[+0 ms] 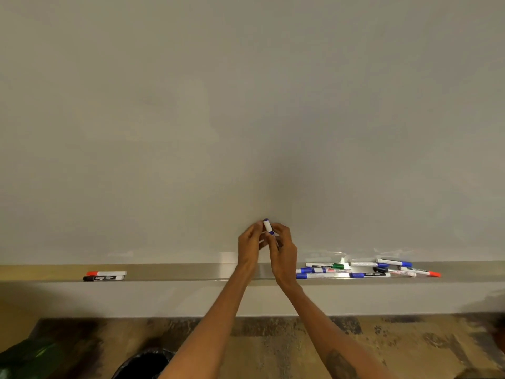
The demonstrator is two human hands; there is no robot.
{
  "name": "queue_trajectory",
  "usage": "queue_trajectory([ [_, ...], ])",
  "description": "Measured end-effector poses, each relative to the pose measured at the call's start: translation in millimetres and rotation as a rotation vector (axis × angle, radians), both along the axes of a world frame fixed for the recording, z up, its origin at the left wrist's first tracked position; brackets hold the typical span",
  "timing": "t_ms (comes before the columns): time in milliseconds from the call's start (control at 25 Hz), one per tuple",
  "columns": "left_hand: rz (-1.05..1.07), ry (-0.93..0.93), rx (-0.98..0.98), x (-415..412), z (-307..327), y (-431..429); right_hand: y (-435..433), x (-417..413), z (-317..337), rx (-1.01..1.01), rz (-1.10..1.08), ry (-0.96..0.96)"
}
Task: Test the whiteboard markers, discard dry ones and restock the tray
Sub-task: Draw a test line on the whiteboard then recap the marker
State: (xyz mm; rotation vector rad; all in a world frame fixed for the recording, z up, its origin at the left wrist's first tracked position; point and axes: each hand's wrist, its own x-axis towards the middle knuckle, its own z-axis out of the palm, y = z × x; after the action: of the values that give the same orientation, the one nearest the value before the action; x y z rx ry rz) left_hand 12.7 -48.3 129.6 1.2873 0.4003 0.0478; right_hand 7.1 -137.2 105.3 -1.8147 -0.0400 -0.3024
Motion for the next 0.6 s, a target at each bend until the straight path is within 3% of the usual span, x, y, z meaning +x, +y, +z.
queue_trajectory([
  [320, 0.009, -0.328, 0.128, -20.5, 82.7, 44.1, 47.0, -7.3, 90.4, 0.109, 0.208, -0.106],
  [600, 0.039, -0.498, 0.062, -23.4, 161.7, 69.5, 80.0, -4.0, 169.2, 0.013, 0.228, -0.257],
])
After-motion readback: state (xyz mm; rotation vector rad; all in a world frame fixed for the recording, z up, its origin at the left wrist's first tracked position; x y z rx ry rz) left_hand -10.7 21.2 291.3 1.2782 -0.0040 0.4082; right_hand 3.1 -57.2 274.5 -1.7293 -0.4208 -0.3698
